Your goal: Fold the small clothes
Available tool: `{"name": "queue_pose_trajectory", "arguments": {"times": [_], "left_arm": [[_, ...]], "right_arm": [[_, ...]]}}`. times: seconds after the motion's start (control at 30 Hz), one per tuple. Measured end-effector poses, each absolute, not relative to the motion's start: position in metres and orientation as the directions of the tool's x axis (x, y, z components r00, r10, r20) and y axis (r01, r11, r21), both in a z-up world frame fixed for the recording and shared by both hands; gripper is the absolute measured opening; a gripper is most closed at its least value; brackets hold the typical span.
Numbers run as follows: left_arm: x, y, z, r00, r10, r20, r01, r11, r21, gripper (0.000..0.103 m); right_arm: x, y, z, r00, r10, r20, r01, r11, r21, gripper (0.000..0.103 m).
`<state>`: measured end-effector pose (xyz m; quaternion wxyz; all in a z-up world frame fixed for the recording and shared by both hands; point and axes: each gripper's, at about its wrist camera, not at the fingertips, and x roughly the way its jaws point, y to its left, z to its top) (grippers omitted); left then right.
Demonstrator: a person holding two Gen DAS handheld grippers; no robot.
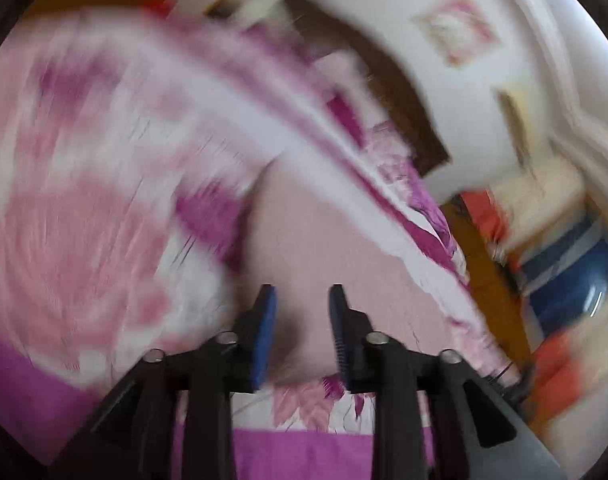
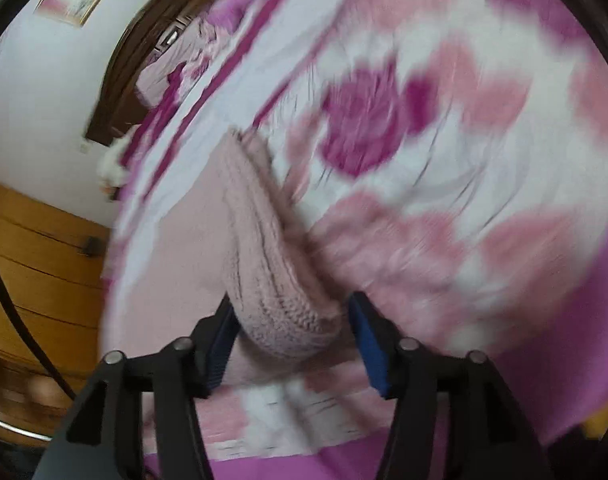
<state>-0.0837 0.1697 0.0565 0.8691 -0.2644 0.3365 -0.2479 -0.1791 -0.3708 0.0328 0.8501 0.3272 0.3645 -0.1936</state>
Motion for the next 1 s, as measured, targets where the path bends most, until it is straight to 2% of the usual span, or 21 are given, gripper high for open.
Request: {"name": "queue_pose_trajectory", "arguments": {"times": [0.07, 0.1, 0.17, 0.2, 0.23, 0.27, 0.3, 0.33, 0.4, 0.47, 0.63, 0.73, 0.83, 0.93, 1.0], "left_arm": [[-0.091, 0.145, 0.072, 0.639, -0.626, -0.447, 0.383, 0.763, -0.52, 0.009], [-0.091, 0.126, 0.076, 0.619, -0.626, -0.473, 0.432, 0.775, -0.461, 0.009], [-0.081, 0.098, 0.066, 0.587, -0.608, -0.535, 0.452, 0.794, -0.406, 0.0], [-0.073, 0.09, 0.057, 0.564, -0.602, -0.565, 0.444, 0.798, -0.408, 0.0], [-0.063, 0.08, 0.046, 0.53, -0.584, -0.615, 0.417, 0.811, -0.41, 0.0], [-0.056, 0.075, 0.03, 0.488, -0.541, -0.685, 0.366, 0.839, -0.402, 0.0], [-0.053, 0.076, 0.015, 0.447, -0.529, -0.722, 0.325, 0.848, -0.419, 0.0], [-0.057, 0.08, 0.013, 0.442, -0.555, -0.704, 0.323, 0.831, -0.453, 0.0], [-0.067, 0.089, 0.01, 0.394, -0.574, -0.718, 0.325, 0.818, -0.475, 0.0], [-0.074, 0.093, 0.004, 0.383, -0.583, -0.716, 0.336, 0.81, -0.48, 0.0], [-0.08, 0.092, 0.003, 0.396, -0.559, -0.729, 0.344, 0.826, -0.447, 0.0], [-0.075, 0.085, 0.006, 0.415, -0.549, -0.725, 0.335, 0.834, -0.439, 0.0], [-0.08, 0.093, 0.021, 0.481, -0.555, -0.678, 0.322, 0.832, -0.452, 0.0], [-0.081, 0.092, 0.054, 0.613, -0.528, -0.587, 0.358, 0.849, -0.389, 0.0], [-0.067, 0.085, 0.058, 0.617, -0.49, -0.615, 0.34, 0.872, -0.353, 0.0]], "right_arm": [[-0.174, -0.346, 0.057, 0.654, -0.252, -0.713, 0.556, 0.799, 0.228, 0.069], [-0.166, -0.325, 0.071, 0.679, -0.301, -0.67, 0.5, 0.857, 0.122, 0.069], [-0.146, -0.298, 0.083, 0.721, -0.25, -0.647, 0.385, 0.92, 0.074, 0.068], [-0.128, -0.287, 0.084, 0.732, -0.19, -0.654, 0.327, 0.94, 0.093, 0.067], [-0.115, -0.28, 0.082, 0.734, -0.147, -0.663, 0.296, 0.948, 0.117, 0.056], [-0.101, -0.274, 0.076, 0.724, -0.098, -0.682, 0.268, 0.952, 0.148, 0.041], [-0.091, -0.268, 0.067, 0.702, -0.043, -0.711, 0.242, 0.953, 0.181, 0.035], [-0.082, -0.261, 0.052, 0.666, 0.021, -0.745, 0.212, 0.953, 0.216, 0.028], [-0.076, -0.248, 0.014, 0.554, 0.057, -0.83, 0.199, 0.96, 0.199, 0.027], [-0.09, -0.239, 0.009, 0.596, -0.016, -0.802, 0.185, 0.976, 0.117, 0.025], [-0.105, -0.249, 0.013, 0.582, 0.004, -0.813, 0.231, 0.958, 0.17, 0.025], [-0.116, -0.244, 0.014, 0.593, -0.026, -0.805, 0.224, 0.965, 0.134, 0.025], [-0.124, -0.226, 0.022, 0.631, -0.078, -0.772, 0.201, 0.977, 0.066, 0.025], [-0.138, -0.213, 0.043, 0.7, -0.097, -0.708, 0.167, 0.985, 0.03, 0.027], [-0.144, -0.211, 0.062, 0.757, -0.167, -0.631, 0.197, 0.98, -0.023, 0.029]]}}
